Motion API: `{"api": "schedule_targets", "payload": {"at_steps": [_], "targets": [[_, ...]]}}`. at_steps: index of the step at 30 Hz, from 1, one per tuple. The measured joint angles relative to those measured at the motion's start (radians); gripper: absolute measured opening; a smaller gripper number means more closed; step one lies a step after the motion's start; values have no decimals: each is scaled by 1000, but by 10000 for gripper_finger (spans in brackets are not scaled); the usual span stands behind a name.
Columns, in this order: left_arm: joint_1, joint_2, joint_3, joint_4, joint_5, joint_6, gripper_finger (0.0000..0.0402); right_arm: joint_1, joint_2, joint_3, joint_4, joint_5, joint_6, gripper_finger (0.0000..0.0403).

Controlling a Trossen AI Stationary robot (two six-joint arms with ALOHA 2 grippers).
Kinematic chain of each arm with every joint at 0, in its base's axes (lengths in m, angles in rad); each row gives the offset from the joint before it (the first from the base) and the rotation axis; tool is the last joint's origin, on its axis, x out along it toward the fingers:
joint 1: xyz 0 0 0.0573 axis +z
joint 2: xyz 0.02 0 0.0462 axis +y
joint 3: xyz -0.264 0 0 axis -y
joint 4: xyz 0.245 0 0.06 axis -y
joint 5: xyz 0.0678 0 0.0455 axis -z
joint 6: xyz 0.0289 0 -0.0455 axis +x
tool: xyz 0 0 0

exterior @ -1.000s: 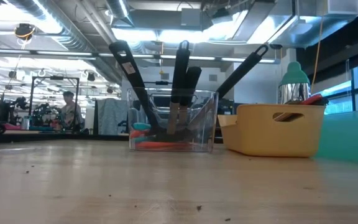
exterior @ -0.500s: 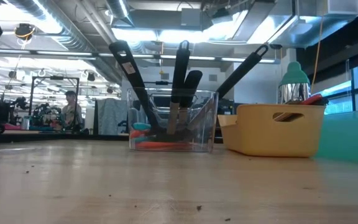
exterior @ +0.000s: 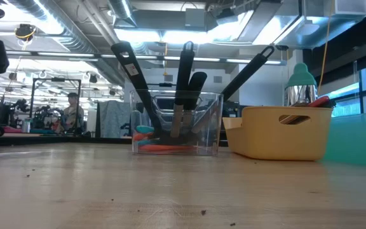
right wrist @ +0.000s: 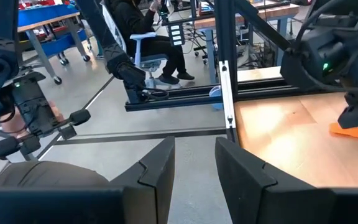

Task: Pick & Place Kitchen Items
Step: Put the orange spatula into the transparent bin

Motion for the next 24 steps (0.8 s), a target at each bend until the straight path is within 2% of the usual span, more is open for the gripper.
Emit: {"api": "schedule_targets", "payload": {"at_steps": [6, 17, 24], "targets": [[8, 43, 23, -10, -6, 6, 157, -1, 0, 0, -7, 0, 4, 119], [9, 46, 21, 23, -22, 62, 65, -1, 0, 0, -13, 0, 5, 119], [6, 48, 18, 117, -59, 161, 15, -8, -1, 0, -117, -3, 86, 119]]}}
